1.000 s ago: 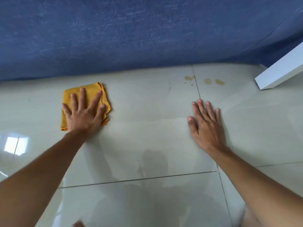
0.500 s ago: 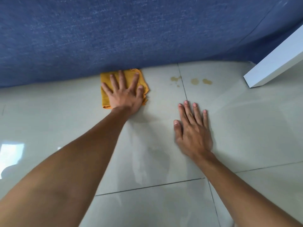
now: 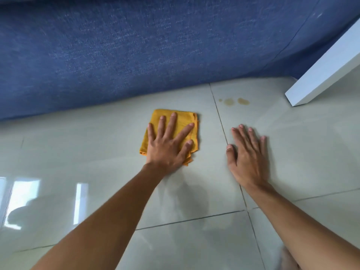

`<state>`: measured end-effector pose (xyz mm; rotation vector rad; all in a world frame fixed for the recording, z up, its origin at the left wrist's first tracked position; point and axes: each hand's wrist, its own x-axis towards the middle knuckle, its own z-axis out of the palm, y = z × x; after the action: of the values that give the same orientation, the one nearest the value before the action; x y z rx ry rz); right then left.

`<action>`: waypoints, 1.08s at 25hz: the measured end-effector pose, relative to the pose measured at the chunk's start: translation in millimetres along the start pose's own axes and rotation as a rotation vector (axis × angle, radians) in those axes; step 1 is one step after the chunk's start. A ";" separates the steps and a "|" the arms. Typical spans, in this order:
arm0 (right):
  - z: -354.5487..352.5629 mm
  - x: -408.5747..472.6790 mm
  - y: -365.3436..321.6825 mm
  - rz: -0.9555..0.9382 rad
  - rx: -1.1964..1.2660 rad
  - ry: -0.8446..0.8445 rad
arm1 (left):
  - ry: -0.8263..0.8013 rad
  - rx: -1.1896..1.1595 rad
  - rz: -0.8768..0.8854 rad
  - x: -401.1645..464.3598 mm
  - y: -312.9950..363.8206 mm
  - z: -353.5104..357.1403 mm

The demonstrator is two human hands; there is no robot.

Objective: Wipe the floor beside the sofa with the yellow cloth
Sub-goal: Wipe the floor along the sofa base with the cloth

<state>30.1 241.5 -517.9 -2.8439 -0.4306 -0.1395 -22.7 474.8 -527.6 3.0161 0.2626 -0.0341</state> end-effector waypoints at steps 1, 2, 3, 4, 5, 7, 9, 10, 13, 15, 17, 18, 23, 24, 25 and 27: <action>-2.4 2.8 5.7 0.012 -0.043 -0.030 | -0.003 0.003 -0.067 -4.6 -19.6 -3.1; -3.8 5.4 10.8 0.024 -0.086 -0.064 | -0.017 0.003 -0.136 -7.2 -38.8 -5.6; -4.3 7.4 13.7 0.031 -0.117 -0.097 | -0.034 0.000 -0.205 -7.9 -56.4 -8.5; -3.9 7.6 15.1 0.038 -0.131 -0.118 | -0.048 -0.004 -0.271 -6.7 -71.0 -10.7; -2.3 7.4 15.5 0.050 -0.132 -0.127 | -0.053 -0.006 -0.329 -2.3 -81.6 -12.0; 1.4 7.1 14.9 0.068 -0.138 -0.122 | -0.063 -0.011 -0.414 14.4 -90.7 -12.9; 4.0 7.1 14.9 0.062 -0.147 -0.095 | -0.065 -0.014 -0.474 35.9 -88.3 -13.4; 4.8 7.1 15.9 0.056 -0.143 -0.080 | -0.064 -0.015 -0.495 47.4 -83.6 -13.0; 6.0 4.6 17.7 0.042 -0.097 -0.003 | -0.063 -0.015 -0.479 87.1 -58.5 -10.5; 7.2 2.2 18.7 0.079 -0.079 0.083 | -0.067 0.005 -0.438 111.0 -32.1 -8.0; 8.0 1.5 20.8 0.195 -0.097 0.122 | -0.064 0.017 -0.373 134.1 4.2 -3.2; 9.2 2.1 20.7 0.252 -0.108 0.115 | -0.062 0.019 -0.337 145.2 25.1 -1.3; 7.8 1.6 33.7 0.266 -0.113 0.062 | -0.084 -0.013 -0.097 174.5 135.4 5.9; 5.7 -0.2 40.7 0.221 -0.121 0.027 | -0.084 -0.007 -0.040 172.8 150.6 8.0; 4.0 -2.2 47.8 0.177 -0.125 0.001 | -0.083 0.001 0.017 168.4 161.8 10.1; -1.2 -7.7 61.9 0.164 -0.108 0.007 | -0.076 0.001 0.120 153.7 173.2 13.0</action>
<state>41.5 181.9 -532.7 -2.9688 -0.1924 -0.1448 158.5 330.1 -526.2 3.0169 0.0748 -0.1381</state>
